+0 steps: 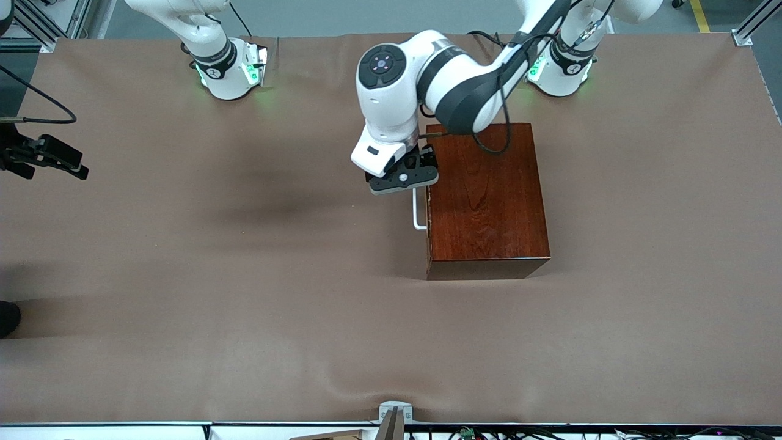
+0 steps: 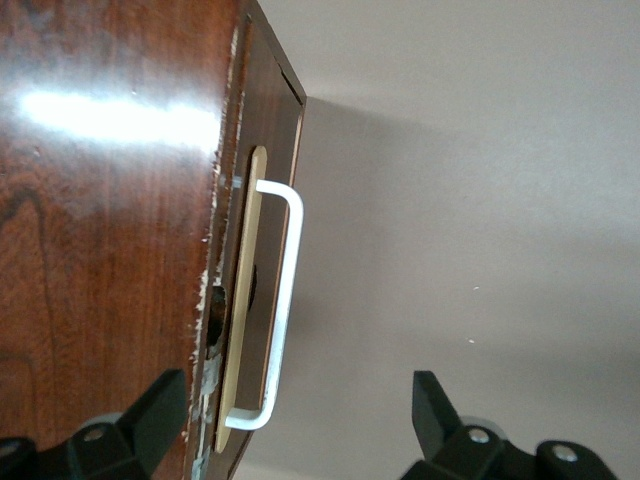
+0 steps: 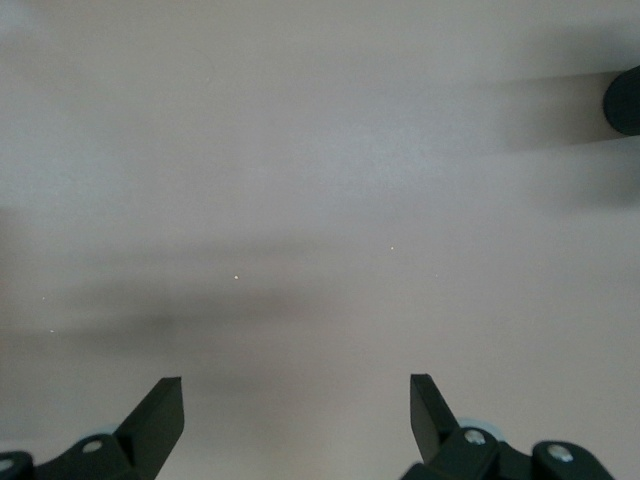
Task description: Open drawer, take yellow block, close drawer
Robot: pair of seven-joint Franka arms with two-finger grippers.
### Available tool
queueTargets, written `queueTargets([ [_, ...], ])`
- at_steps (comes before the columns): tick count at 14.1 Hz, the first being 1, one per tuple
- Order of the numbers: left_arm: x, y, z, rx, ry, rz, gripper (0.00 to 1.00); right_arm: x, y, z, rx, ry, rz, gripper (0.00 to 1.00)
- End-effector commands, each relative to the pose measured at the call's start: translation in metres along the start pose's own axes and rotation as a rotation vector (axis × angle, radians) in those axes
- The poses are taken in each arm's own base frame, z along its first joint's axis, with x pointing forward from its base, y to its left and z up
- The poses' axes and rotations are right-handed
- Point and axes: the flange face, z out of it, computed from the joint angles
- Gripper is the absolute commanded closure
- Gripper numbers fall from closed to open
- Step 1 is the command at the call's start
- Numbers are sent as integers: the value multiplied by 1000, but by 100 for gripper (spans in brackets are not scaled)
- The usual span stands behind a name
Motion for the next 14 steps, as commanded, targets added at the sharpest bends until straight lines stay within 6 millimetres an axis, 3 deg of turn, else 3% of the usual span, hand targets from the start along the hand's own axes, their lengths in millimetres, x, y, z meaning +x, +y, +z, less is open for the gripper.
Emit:
queueTargets([
  [1, -4, 14, 14, 35, 37, 17, 0, -4, 1, -5, 4, 7, 3, 0],
  [6, -12, 25, 37, 65, 44, 46, 0, -4, 0, -5, 10, 4, 3, 0],
  [14, -13, 29, 56, 80, 37, 53, 0, -4, 0, -5, 10, 4, 3, 0],
])
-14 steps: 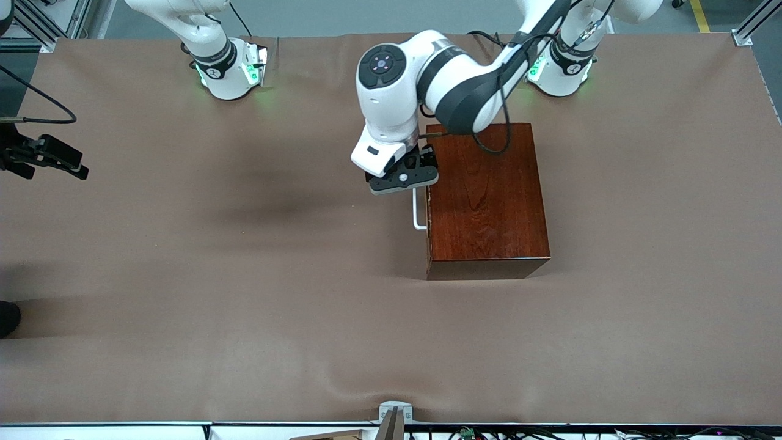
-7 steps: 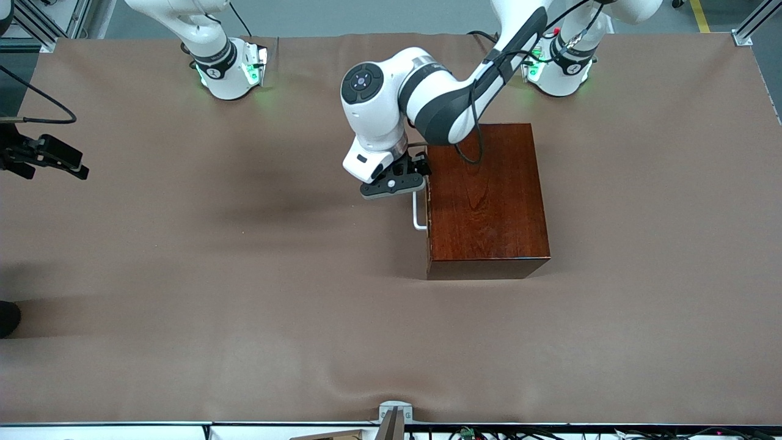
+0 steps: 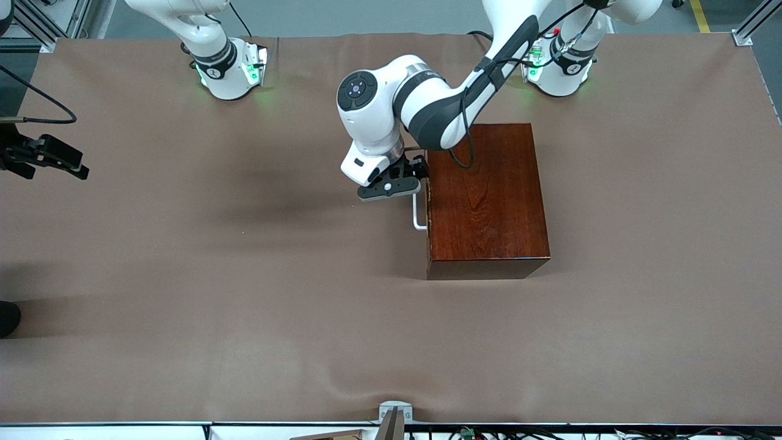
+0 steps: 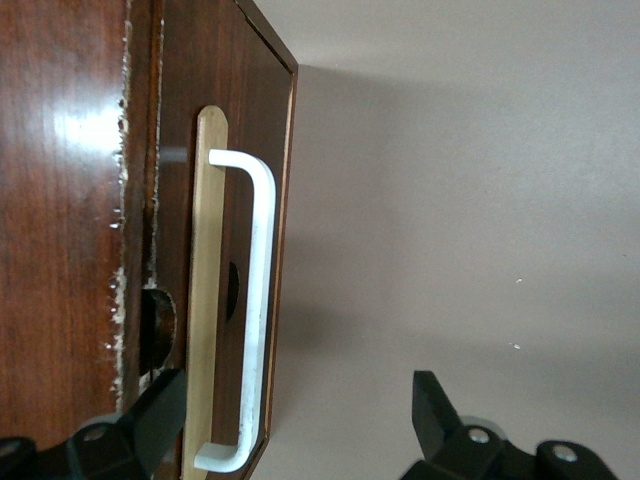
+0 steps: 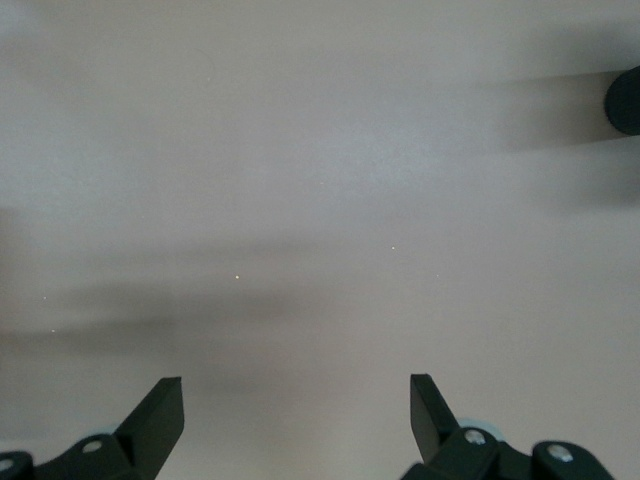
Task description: Open drawer, take yellow block, close drawer
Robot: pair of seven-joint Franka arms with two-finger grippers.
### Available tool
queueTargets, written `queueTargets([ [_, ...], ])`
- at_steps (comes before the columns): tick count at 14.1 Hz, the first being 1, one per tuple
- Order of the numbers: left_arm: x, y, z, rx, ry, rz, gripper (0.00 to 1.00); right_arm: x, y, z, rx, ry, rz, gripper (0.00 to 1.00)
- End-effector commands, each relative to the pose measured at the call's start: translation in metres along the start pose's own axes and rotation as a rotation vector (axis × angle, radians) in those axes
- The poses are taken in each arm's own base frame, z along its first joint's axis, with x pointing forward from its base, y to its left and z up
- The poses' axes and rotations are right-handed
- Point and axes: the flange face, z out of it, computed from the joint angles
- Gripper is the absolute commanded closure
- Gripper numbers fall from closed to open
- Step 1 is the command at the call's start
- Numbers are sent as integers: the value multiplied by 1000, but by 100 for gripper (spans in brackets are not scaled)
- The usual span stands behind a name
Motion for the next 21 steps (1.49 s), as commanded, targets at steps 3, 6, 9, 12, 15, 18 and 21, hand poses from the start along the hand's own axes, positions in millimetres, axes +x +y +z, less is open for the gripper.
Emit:
queueTargets([
  [3, 4, 9, 0, -8, 42, -2, 0, -3, 0, -4, 8, 4, 0, 0],
  [6, 4, 12, 9, -8, 40, 1, 0, -3, 1, -4, 8, 4, 2, 0],
  [9, 3, 13, 11, -11, 39, 3, 0, -3, 1, -4, 8, 2, 2, 0],
  [12, 4, 13, 14, -8, 37, 2, 0, -3, 1, -4, 8, 2, 2, 0],
  [15, 4, 14, 16, -6, 35, 3, 0, -4, 0, -4, 8, -1, 0, 0],
  [18, 4, 14, 18, -4, 33, -18, 0, -4, 1, -6, 8, 5, 3, 0],
  [21, 6, 13, 20, -3, 32, -41, 0, -4, 1, -6, 8, 5, 3, 0],
])
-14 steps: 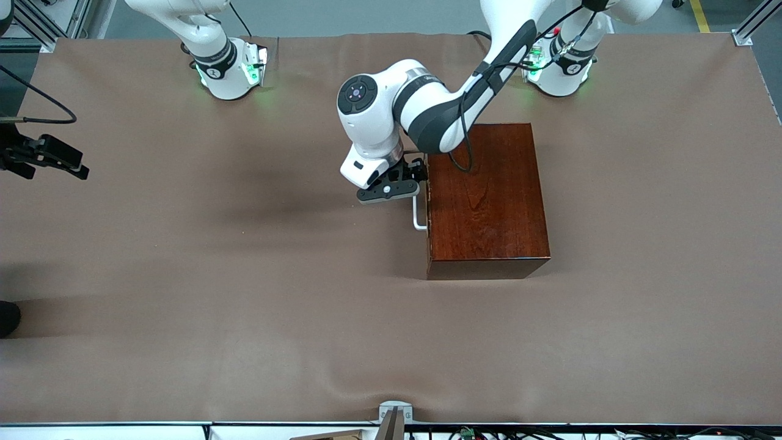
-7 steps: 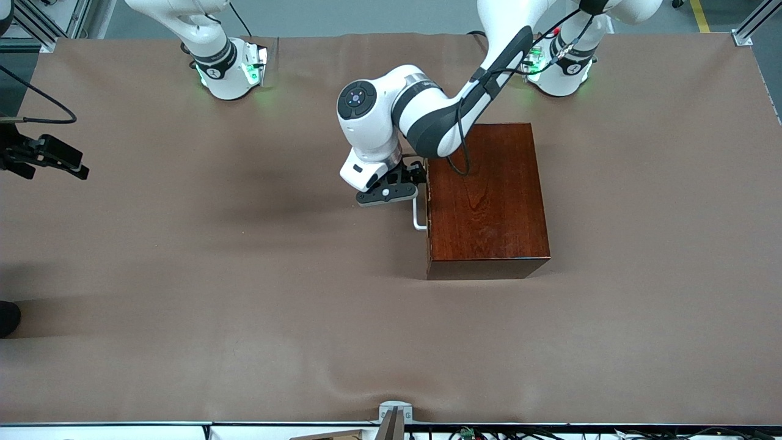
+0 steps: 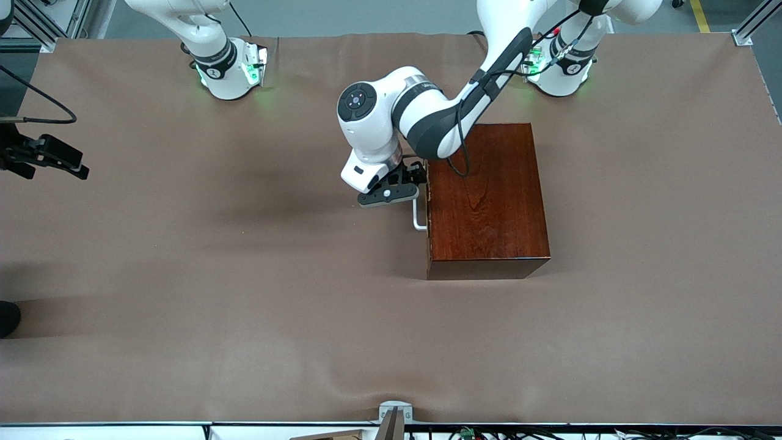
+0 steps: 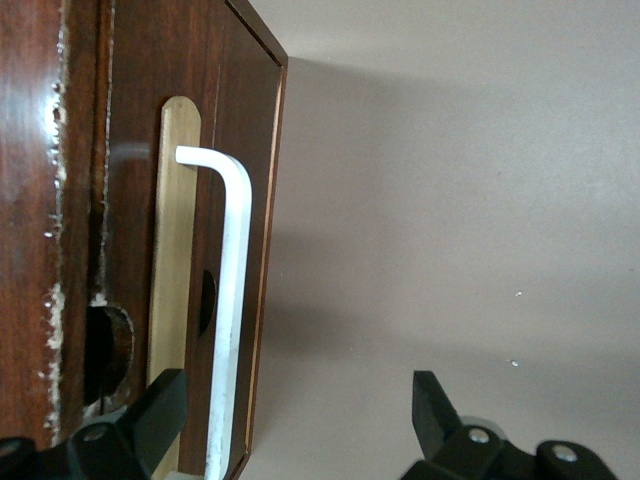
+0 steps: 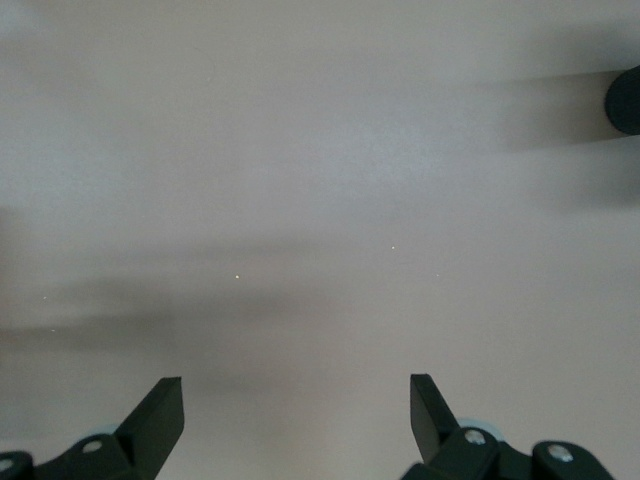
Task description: Open drawer, take yellow block, close drawer
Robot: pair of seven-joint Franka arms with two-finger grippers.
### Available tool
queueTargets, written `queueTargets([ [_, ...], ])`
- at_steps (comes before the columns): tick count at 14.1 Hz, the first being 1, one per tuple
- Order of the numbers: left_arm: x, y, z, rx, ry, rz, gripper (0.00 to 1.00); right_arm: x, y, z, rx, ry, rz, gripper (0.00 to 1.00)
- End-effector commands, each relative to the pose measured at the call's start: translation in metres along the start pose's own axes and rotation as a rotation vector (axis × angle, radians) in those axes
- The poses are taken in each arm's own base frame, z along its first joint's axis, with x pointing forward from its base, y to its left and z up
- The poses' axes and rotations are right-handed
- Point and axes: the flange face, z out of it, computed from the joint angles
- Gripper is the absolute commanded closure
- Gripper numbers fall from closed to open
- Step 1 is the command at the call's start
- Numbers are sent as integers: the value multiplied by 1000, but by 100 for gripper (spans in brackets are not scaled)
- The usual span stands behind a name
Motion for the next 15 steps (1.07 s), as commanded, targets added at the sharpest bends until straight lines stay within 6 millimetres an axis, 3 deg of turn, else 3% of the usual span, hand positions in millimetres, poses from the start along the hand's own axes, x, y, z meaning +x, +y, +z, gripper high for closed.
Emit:
queueTargets([
  [1, 3, 7, 2, 7, 32, -15, 0, -3, 1, -5, 8, 3, 2, 0],
  [15, 3, 9, 39, 57, 15, 37, 0, -4, 1, -6, 8, 2, 5, 0],
])
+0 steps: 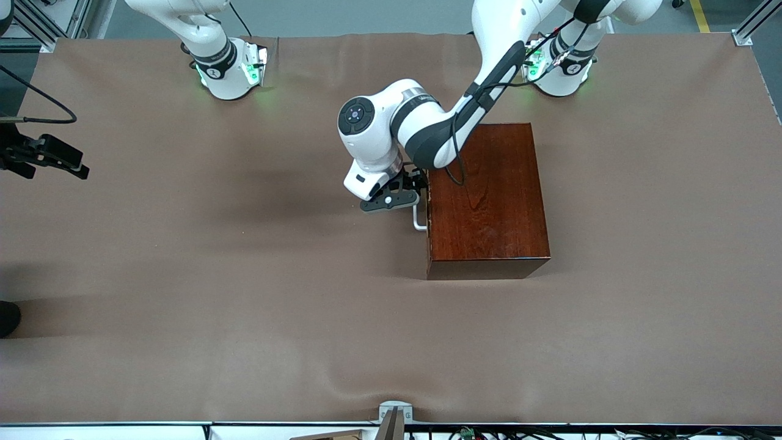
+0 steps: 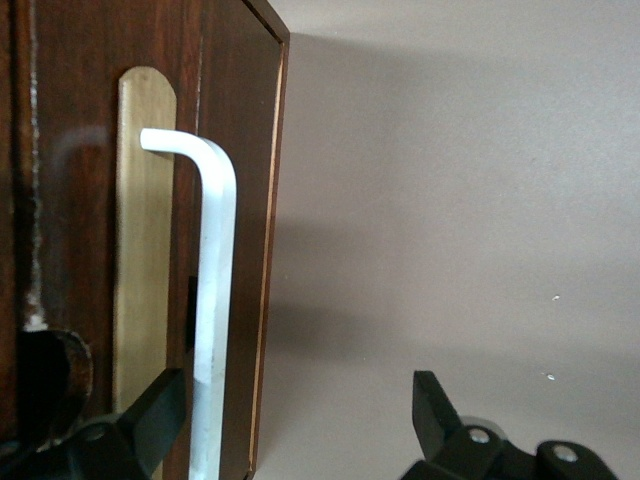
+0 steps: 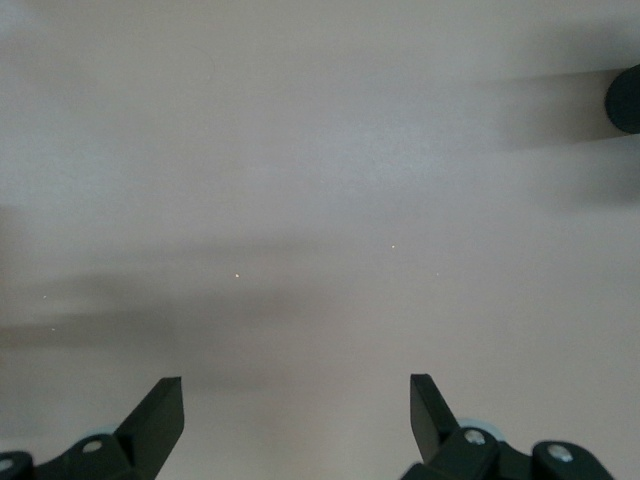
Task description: Open drawer, take yellow block, close drawer
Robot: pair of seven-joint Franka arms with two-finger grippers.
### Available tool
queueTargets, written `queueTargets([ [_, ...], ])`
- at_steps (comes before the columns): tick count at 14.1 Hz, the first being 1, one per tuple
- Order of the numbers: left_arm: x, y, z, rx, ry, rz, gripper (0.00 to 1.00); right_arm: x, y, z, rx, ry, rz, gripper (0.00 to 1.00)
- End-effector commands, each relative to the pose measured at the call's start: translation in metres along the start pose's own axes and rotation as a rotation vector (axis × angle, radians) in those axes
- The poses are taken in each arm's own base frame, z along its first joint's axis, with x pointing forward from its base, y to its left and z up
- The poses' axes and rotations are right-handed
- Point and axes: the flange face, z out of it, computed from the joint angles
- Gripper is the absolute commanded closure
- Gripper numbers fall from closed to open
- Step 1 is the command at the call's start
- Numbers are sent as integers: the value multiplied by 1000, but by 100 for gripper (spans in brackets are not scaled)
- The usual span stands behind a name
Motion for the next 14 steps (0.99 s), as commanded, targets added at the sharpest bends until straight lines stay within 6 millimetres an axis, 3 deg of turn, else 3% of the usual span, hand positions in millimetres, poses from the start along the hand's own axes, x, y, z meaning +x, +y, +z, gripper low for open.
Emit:
queueTargets([
  [1, 5, 5, 8, 20, 28, 19, 0, -4, 1, -6, 8, 4, 5, 0],
  [14, 8, 15, 2, -70, 64, -63, 0, -4, 3, -7, 8, 6, 8, 0],
])
